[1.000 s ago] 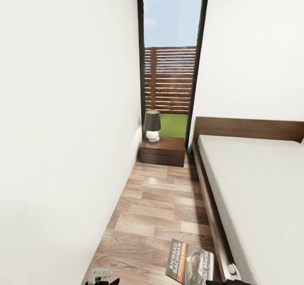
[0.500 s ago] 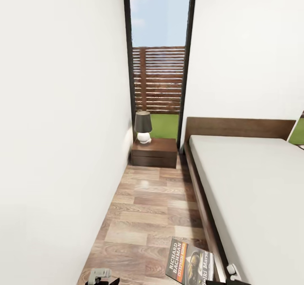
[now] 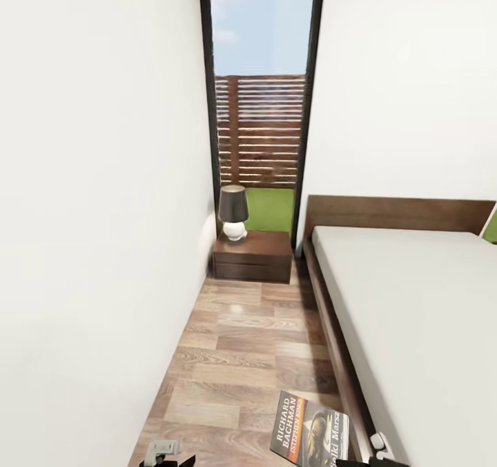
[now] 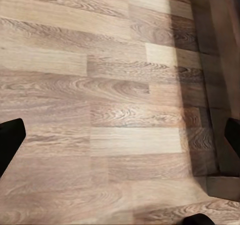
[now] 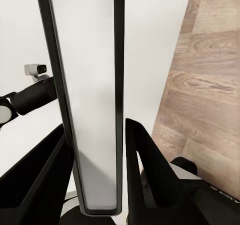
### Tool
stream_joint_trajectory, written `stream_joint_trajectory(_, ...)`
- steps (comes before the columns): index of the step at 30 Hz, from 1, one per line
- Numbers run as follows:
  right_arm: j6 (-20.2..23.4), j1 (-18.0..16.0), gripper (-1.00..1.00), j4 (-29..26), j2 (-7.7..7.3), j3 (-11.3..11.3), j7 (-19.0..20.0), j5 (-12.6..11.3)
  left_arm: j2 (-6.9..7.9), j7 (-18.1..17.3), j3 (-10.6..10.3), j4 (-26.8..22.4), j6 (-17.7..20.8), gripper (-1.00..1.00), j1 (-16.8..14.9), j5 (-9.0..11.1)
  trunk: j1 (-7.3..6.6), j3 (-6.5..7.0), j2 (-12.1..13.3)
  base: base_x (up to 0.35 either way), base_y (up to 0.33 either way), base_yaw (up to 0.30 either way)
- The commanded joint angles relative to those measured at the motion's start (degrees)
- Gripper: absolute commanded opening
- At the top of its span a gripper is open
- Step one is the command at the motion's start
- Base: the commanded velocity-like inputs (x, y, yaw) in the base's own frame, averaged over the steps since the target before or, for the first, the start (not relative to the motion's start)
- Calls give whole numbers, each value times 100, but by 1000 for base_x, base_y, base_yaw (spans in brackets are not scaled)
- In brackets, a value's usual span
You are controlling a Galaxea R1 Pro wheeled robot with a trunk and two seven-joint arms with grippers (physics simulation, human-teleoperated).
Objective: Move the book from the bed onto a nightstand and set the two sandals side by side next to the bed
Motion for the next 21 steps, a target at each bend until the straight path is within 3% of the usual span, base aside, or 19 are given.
stream_joint_trajectory(1,65,-4,-100,-5,-4,28,14,-68,-1,-20,-48,5,-19,100,-5,54,4,-7,-5,325,0,0)
stream_joint_trajectory(7,65,-4,-100,-5,-10,28,14,-68,0,-20,-51,8,-19,100,-5,51,4,-7,-5,309,0,0)
stream_joint_trajectory(17,65,-4,-100,-5,-12,28,14,-68,0,-20,-46,6,-19,100,-5,49,4,-24,-5,50,0,-149)
stream_joint_trajectory(21,65,-4,-100,-5,-12,27,14,-68,-2,-20,-49,5,-19,100,-5,49,4,-28,-5,224,0,-72)
